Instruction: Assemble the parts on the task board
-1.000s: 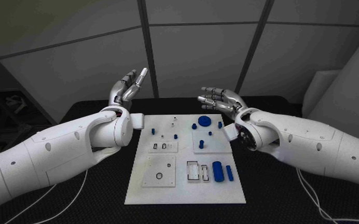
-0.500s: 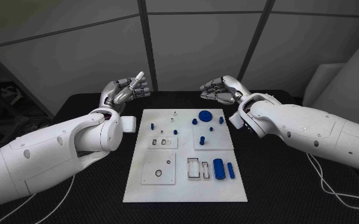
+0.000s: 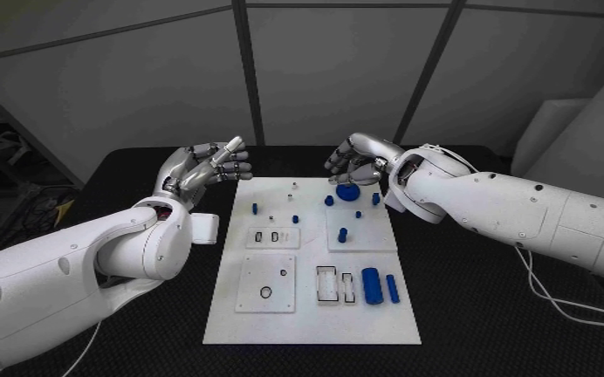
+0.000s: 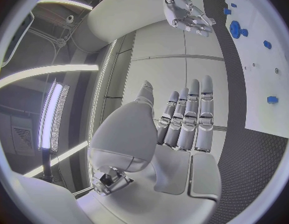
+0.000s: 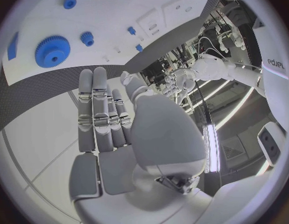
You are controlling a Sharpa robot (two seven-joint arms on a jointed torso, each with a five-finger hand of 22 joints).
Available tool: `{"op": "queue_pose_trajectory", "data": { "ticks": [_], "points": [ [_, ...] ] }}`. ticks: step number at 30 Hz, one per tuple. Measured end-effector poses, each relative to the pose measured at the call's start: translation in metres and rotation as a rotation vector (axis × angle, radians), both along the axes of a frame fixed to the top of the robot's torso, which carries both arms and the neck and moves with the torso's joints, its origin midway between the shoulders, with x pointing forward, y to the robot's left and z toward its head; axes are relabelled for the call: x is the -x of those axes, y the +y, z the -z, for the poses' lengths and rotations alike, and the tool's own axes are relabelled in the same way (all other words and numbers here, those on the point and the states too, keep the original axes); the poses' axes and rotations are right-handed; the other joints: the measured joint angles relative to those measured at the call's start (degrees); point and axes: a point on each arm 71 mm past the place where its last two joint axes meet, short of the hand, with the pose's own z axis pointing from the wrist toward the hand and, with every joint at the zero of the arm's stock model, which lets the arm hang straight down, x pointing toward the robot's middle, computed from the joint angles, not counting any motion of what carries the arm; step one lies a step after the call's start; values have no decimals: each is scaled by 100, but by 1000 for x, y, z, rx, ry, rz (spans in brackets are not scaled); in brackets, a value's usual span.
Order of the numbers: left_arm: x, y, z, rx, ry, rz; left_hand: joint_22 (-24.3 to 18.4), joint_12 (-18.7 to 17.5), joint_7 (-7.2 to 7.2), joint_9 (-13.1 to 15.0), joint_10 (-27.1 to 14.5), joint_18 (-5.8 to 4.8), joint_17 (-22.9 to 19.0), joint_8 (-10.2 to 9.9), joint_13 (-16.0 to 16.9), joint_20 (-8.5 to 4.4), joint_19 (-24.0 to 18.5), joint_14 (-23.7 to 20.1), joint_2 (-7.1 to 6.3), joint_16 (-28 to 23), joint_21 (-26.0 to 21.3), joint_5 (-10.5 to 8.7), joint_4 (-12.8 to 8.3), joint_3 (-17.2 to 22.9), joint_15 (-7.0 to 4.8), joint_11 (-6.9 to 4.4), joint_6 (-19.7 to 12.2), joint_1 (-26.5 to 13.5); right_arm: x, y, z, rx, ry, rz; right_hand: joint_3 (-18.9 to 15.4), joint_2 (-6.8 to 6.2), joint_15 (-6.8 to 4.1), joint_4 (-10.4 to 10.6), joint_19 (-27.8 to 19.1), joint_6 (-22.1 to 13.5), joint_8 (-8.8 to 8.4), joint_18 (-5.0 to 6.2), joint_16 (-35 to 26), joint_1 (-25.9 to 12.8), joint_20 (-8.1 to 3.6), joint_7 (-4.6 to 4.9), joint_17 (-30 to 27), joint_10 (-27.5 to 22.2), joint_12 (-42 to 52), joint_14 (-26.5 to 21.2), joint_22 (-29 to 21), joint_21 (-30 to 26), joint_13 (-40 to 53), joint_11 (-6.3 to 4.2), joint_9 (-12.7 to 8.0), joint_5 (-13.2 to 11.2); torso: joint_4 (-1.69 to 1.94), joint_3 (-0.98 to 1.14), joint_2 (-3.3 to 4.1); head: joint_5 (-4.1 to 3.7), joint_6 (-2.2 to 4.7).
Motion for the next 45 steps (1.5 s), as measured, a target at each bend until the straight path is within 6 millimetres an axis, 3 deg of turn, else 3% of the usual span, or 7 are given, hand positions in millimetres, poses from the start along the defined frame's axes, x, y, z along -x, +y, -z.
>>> {"op": "queue_pose_trajectory", "data": {
  "ticks": [6,11,14,16,29,36,45],
  "points": [
    [8,-7,-1,8,9,39,41,-61,-15,0,47,-1,128,-63,0,-71,295,172,30,-46,122,0,-80,-15,-49,-16,55,30,1,6,3,164,-16,-5,294,-192,-83,182,496,85,0,-9,394,-37,-79,-29,486,102,0,262,1584,1416,0,-102,0,14,57,-25,120,-49,5],
    [12,-10,-1,13,15,58,52,-100,-35,0,72,-1,194,-89,0,-91,376,236,30,-51,155,0,-96,-31,-71,-30,76,30,1,10,5,254,-23,-1,501,-349,-83,307,991,85,0,-276,871,-64,-101,-29,946,102,0,261,3033,2504,0,-102,0,41,92,-42,196,-84,13],
    [14,-10,-1,14,17,65,52,-100,-35,0,74,-1,202,-89,1,-111,395,236,30,-67,155,0,-96,-31,-71,-32,76,30,1,10,7,293,-24,4,557,-386,-83,362,1125,105,0,-275,1124,-101,-100,-49,1173,99,0,261,3504,2848,6,-101,0,41,107,-48,227,-104,15],
    [14,-11,-1,15,17,69,52,-100,-35,1,92,-1,209,-89,1,-111,395,236,30,-67,155,0,-96,-31,-72,-49,76,30,1,11,7,314,-24,8,564,-390,-83,370,1126,105,0,-363,1233,-98,-100,-49,1278,44,0,261,3663,2970,6,-92,0,41,115,-51,246,-112,12],
    [17,-13,-2,18,22,82,57,-100,-35,1,92,-1,214,-111,1,-90,416,236,30,-67,177,0,-127,-31,-72,-49,75,30,-2,13,11,392,-11,21,609,-418,-83,415,1225,105,0,-361,1465,-70,-81,-49,1520,27,0,261,4069,3236,12,-92,0,41,131,-60,305,-118,1],
    [17,-13,-2,18,22,84,56,-100,-35,1,92,-1,221,-112,1,-90,415,236,30,-67,177,0,-127,-31,-71,-49,75,30,-4,15,13,410,-2,20,689,-418,-83,448,1332,166,0,-452,1615,-70,-81,-110,1630,29,0,261,4300,3390,18,-94,8,41,135,-62,325,-102,8],
    [17,-12,-2,16,22,82,56,-100,-35,1,91,-1,222,-111,2,-90,415,236,30,-67,177,0,-127,-31,-71,-48,75,30,-5,17,14,422,4,15,821,-353,-104,519,1546,322,29,-451,1870,-87,-108,-171,1803,225,0,281,4742,3640,25,-163,20,69,135,-60,346,-73,-41]
  ]
}}
